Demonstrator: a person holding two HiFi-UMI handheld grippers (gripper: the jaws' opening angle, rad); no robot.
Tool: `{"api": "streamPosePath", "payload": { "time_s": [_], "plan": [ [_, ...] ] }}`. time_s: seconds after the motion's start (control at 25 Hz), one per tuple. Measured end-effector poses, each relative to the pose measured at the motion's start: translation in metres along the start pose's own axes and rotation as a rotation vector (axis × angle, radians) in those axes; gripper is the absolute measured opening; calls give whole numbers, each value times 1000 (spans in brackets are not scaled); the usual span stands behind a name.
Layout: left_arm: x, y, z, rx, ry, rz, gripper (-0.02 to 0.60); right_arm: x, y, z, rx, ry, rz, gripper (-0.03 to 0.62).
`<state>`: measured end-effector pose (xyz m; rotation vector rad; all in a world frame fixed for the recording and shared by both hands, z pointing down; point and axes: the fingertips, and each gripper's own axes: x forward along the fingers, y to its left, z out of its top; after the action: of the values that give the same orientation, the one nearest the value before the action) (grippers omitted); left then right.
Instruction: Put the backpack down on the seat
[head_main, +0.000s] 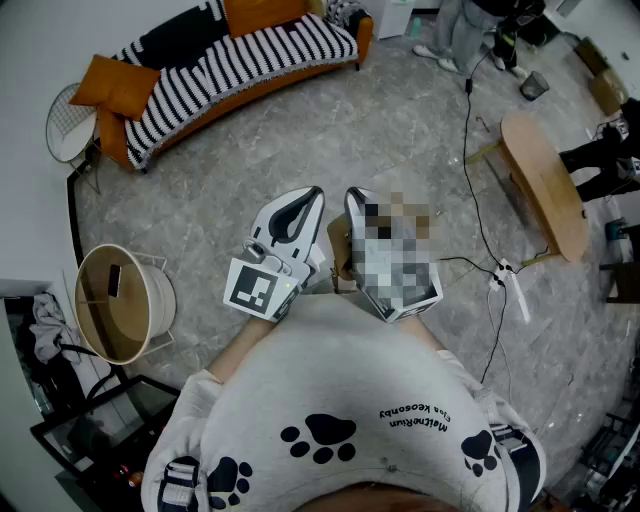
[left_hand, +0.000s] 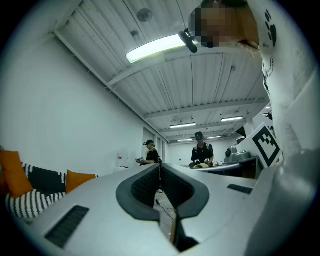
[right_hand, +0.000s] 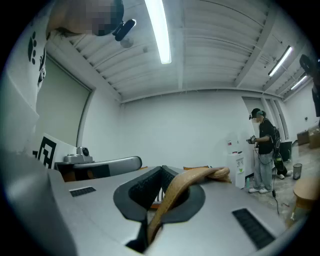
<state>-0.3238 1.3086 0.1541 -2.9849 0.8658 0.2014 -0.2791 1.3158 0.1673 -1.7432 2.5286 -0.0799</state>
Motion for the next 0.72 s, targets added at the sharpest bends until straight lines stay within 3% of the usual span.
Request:
{"api": "streamPosePath", "payload": {
  "time_s": [0.36, 0.72],
  "plan": [
    [11, -6, -1, 1, 1, -8, 21, -1, -6, 2, -8, -10, 10, 29],
    [35, 25, -10, -38, -15, -13, 21, 29, -23, -4, 34, -3, 22, 29]
  ]
}}
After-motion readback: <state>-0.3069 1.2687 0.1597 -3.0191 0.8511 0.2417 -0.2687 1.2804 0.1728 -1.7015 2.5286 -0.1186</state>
